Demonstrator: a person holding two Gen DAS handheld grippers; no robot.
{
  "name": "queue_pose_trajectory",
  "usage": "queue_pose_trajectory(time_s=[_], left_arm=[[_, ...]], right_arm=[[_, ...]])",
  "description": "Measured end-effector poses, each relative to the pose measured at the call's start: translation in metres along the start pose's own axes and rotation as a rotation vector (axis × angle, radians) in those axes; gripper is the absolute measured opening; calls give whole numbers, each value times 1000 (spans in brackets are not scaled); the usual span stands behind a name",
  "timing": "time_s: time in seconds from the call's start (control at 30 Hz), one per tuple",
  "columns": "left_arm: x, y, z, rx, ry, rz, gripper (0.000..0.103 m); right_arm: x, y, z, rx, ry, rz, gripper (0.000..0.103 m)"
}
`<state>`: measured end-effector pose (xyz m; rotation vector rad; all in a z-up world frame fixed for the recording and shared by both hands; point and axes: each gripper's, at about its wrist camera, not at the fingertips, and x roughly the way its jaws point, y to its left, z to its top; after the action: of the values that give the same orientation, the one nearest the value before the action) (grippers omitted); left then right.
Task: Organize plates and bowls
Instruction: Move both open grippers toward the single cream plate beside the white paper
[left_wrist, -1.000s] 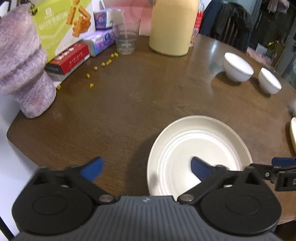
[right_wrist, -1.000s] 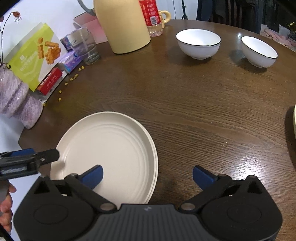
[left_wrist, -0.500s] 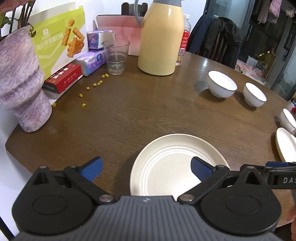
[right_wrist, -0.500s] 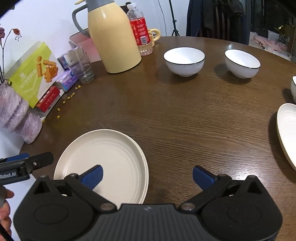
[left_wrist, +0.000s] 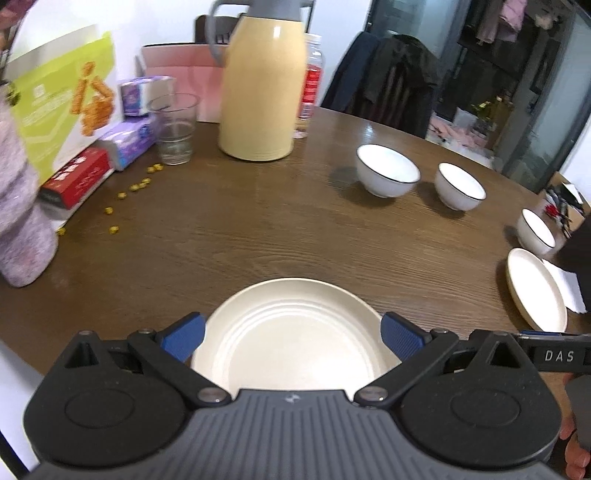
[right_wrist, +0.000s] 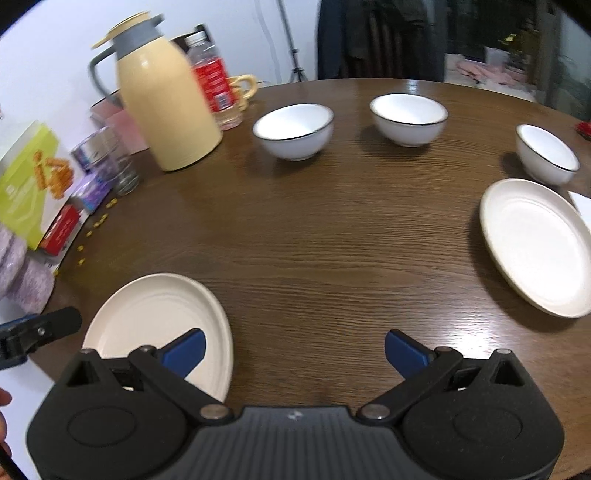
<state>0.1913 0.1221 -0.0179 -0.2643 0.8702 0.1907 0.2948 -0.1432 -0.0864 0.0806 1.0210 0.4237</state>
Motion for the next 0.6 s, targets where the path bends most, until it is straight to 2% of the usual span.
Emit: queue_pose_trajectory(time_s=[0.23, 0.6], left_arm=[[14, -37, 10, 55, 20, -60, 103], [41, -122, 22, 160, 61, -150, 103]], right_arm=[[-15, -43, -1, 82, -24, -70, 103], [-39, -123, 7, 177, -69, -146, 103]])
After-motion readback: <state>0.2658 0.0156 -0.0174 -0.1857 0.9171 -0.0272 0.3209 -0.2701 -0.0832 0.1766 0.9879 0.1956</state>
